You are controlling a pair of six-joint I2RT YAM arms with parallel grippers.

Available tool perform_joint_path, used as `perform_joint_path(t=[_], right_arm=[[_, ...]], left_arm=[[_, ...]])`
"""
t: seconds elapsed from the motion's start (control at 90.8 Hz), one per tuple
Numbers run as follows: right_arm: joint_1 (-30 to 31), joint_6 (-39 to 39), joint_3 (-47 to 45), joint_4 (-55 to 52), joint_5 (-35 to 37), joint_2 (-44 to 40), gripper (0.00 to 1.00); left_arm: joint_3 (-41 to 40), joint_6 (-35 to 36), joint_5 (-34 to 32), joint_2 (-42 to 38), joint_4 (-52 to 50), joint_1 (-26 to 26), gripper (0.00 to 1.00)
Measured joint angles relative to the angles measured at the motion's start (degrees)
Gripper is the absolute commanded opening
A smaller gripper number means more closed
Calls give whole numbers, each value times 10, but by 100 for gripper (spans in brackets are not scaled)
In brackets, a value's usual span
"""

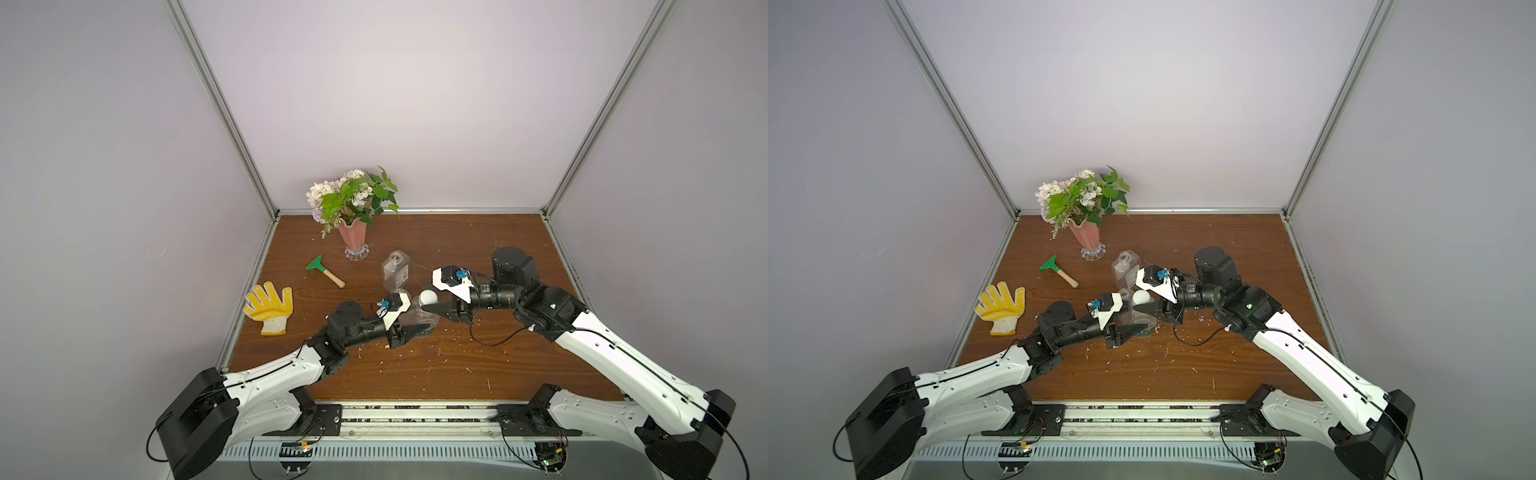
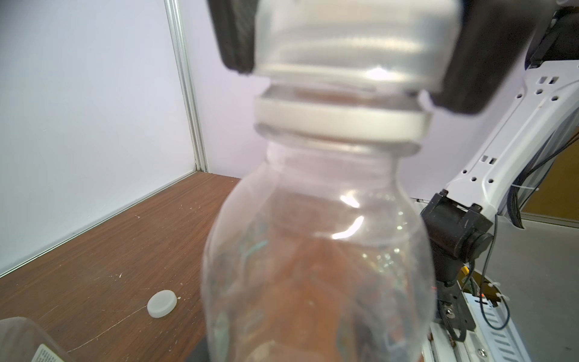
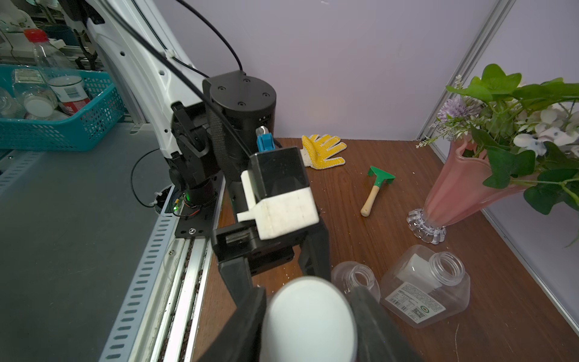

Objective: Screw on the bottle caps
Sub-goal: Screw the bottle cap onto the plastic bottle.

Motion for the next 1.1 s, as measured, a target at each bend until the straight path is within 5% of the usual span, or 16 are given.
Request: perform_joint_path(t=[0.242,0.66,1.101], right_arm=[[-2,4,0,-19,1,11,56],[-10,-2,6,-59,17,8,89],[-25,-23,54,-71,-67,-38,86]], left_arm=[[0,0,0,4,14,0,55],[0,-3,0,5,29,0,55],[0,-15,40,5,29,0,55]])
